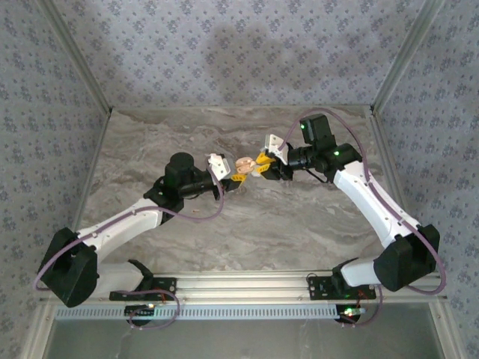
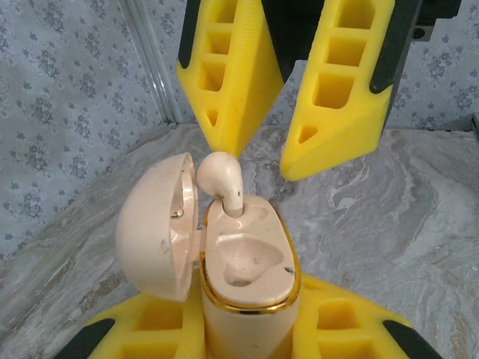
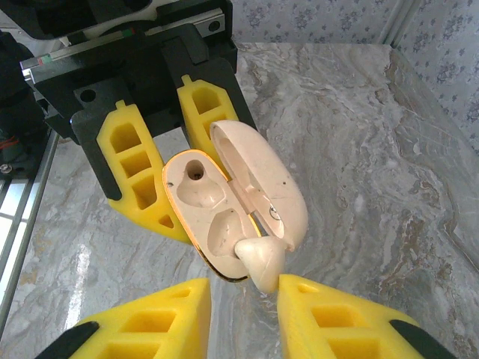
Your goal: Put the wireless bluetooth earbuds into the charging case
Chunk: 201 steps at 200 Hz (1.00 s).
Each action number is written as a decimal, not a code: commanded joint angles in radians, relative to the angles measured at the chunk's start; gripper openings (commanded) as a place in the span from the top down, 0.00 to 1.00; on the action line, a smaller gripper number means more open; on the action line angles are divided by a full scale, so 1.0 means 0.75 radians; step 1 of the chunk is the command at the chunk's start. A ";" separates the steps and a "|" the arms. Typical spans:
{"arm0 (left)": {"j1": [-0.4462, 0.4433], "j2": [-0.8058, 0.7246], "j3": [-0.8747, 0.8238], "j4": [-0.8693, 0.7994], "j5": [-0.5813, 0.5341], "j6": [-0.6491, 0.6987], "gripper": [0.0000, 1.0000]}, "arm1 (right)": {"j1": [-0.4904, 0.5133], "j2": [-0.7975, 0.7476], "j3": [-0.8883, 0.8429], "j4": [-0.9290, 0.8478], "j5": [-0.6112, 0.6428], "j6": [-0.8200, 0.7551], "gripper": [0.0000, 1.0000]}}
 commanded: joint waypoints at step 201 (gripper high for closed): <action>0.000 -0.051 0.011 0.083 -0.063 -0.044 0.83 | 0.080 -0.008 0.034 0.020 -0.045 0.081 0.83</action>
